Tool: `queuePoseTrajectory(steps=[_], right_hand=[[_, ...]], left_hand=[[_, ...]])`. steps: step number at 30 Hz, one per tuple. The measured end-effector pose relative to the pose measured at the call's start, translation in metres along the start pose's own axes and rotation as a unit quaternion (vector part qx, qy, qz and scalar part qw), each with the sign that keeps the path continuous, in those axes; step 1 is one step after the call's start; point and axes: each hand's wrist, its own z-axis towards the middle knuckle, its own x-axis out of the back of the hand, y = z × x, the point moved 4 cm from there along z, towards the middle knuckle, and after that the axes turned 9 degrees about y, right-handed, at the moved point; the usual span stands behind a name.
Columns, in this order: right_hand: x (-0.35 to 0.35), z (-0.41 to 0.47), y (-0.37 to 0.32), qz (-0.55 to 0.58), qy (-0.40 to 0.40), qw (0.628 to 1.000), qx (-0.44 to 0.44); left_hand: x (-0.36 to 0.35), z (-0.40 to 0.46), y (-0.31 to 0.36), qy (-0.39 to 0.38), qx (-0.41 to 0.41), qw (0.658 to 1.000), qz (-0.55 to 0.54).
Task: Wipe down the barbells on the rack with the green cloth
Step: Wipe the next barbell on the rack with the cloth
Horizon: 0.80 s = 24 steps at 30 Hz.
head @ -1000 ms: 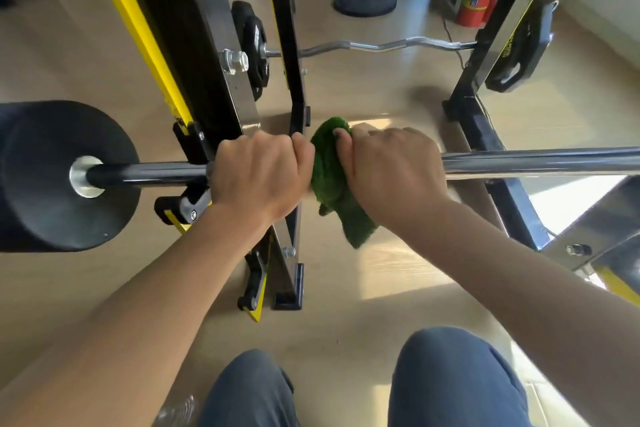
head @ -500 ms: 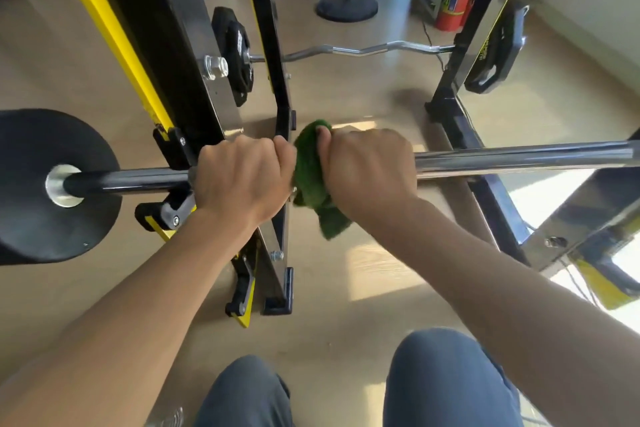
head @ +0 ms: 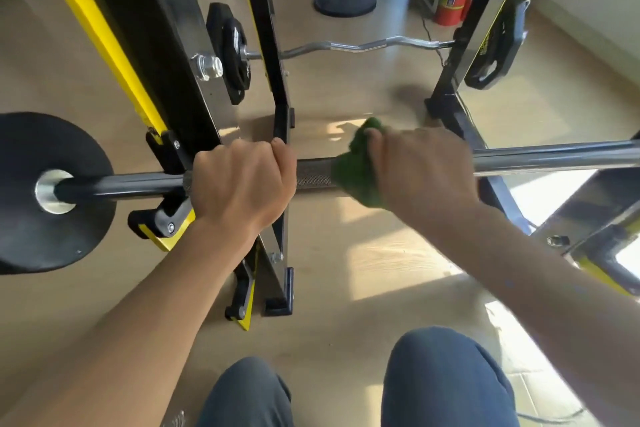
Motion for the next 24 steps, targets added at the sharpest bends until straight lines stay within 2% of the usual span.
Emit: queuePoseTrajectory(steps=[2,5,7,9,10,12,14,16,18,20,24], right_hand=[[-0.005,0.016,-0.046,0.058,-0.041,0.997,0.007],[-0.007,0.031,-0.056,0.094,-0.060,0.994,0.000],[-0.006,0.027,-0.041,0.099,-0.072,0.992,0.036],[-0.009,0.017,-0.010,0.058,-0.109,0.990,0.063],[-0.011,0.013,0.014,0.032,-0.110,0.992,0.050],[-0.005,0.000,0.065,-0.021,-0.118,0.992,-0.028],[0.002,-0.004,0.075,-0.040,-0.146,0.987,-0.056],[0.003,0.008,0.035,-0.027,-0.157,0.987,-0.007],[-0.003,0.026,-0.022,0.032,-0.165,0.985,0.048],[-0.008,0.035,-0.052,0.068,-0.170,0.981,0.063],[-0.006,0.034,-0.038,0.084,-0.149,0.985,0.038]], left_hand=[[0.000,0.000,0.002,-0.001,-0.010,1.000,-0.003],[0.002,0.001,0.001,-0.007,-0.019,1.000,-0.005],[0.003,0.001,-0.001,-0.010,-0.023,1.000,-0.012],[0.002,0.001,-0.001,-0.010,-0.028,0.999,-0.020],[0.002,0.000,-0.001,-0.010,-0.027,0.999,-0.025],[0.000,0.001,-0.001,-0.008,-0.022,0.999,-0.027],[0.001,0.000,0.000,-0.011,-0.011,1.000,-0.024],[0.000,0.000,0.001,-0.011,-0.008,1.000,-0.013],[0.000,-0.001,0.000,-0.008,-0.012,1.000,-0.007],[0.001,-0.002,0.001,-0.009,-0.027,1.000,-0.009],[0.001,-0.001,-0.003,-0.011,-0.024,1.000,0.001]])
